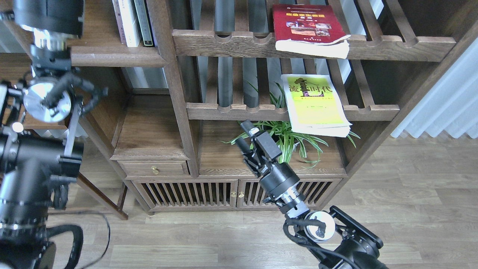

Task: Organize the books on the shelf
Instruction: 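Bring the left arm back and move the right gripper toward the yellow book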

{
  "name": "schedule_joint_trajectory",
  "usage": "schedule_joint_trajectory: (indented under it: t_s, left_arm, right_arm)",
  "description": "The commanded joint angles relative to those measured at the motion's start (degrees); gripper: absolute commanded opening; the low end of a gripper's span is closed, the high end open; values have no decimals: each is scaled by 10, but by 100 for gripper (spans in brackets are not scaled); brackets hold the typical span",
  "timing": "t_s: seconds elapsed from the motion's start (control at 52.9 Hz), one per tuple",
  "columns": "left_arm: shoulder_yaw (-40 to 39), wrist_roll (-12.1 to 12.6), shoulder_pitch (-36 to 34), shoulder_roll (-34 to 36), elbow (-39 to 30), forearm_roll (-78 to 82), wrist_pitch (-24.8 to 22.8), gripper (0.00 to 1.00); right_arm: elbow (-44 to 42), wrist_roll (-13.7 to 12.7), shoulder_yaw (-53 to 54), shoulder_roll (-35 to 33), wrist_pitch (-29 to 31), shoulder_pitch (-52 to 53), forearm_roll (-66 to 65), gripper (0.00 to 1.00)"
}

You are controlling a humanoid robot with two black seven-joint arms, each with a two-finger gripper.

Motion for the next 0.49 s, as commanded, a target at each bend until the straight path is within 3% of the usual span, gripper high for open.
schedule_joint_trajectory:
  t_s: [0.0,0.132,0.473]
  left_arm:
    - [37,4,52,0,0,1,-8,99]
    - [89,1,121,0,0,1,-8,99]
    - [189,-7,185,0,0,-21,-8,99]
  right_arm:
    - [-38,0,27,0,-3,13,22,98]
    - [-56,-1,68,0,-50,32,34,98]
    - [-86,-6,126,0,-134,45,39,98]
